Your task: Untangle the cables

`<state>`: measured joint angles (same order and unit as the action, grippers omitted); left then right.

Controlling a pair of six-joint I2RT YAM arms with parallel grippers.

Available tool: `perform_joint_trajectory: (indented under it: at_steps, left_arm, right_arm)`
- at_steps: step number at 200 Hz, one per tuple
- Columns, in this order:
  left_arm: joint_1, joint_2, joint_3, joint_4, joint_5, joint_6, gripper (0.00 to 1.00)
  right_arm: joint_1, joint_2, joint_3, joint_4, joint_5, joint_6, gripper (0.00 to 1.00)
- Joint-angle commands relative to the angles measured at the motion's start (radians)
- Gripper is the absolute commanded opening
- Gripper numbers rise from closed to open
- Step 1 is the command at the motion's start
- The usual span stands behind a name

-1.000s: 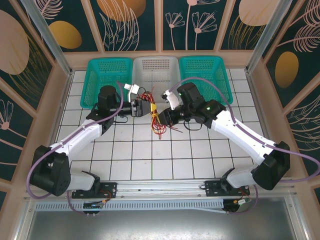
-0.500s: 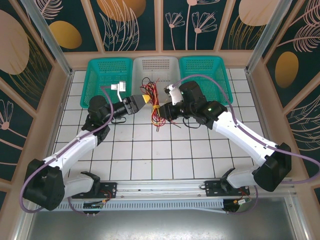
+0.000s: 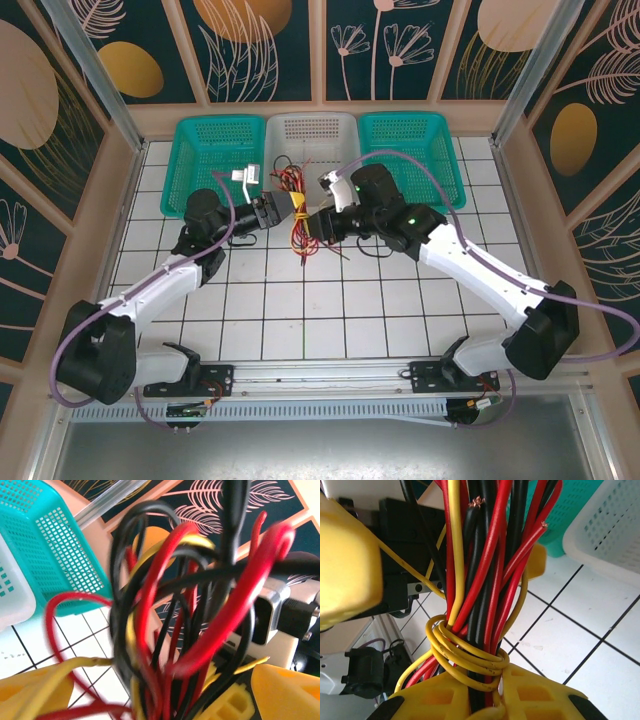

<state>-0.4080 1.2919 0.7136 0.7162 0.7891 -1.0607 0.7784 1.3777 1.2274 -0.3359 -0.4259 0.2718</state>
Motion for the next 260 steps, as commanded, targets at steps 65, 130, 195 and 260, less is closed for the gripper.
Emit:
perform_joint_trajectory:
  at_steps: [65, 130, 195, 260]
  left_arm:
    - [-0.009, 0.064, 0.046, 0.076, 0.070, -0.006, 0.25]
    - [-0.008, 0.046, 0.051, 0.037, -0.053, 0.054, 0.01]
    - [-0.008, 0.081, 0.082, 0.101, -0.090, 0.002, 0.00]
    - [-0.008, 0.081, 0.114, 0.058, -0.087, 0.028, 0.00]
  right_arm:
    - [0.025, 0.008, 0.006, 0.045, -0.042, 0.005, 0.19]
    - [0.027, -0.090, -0.004, -0.030, 0.420, 0.075, 0.60]
    - [-0.079, -0.521, -0.378, 0.352, 0.388, 0.224, 0.82]
    - [-0.131, -0.257, -0.187, 0.257, 0.044, 0.226, 0.62]
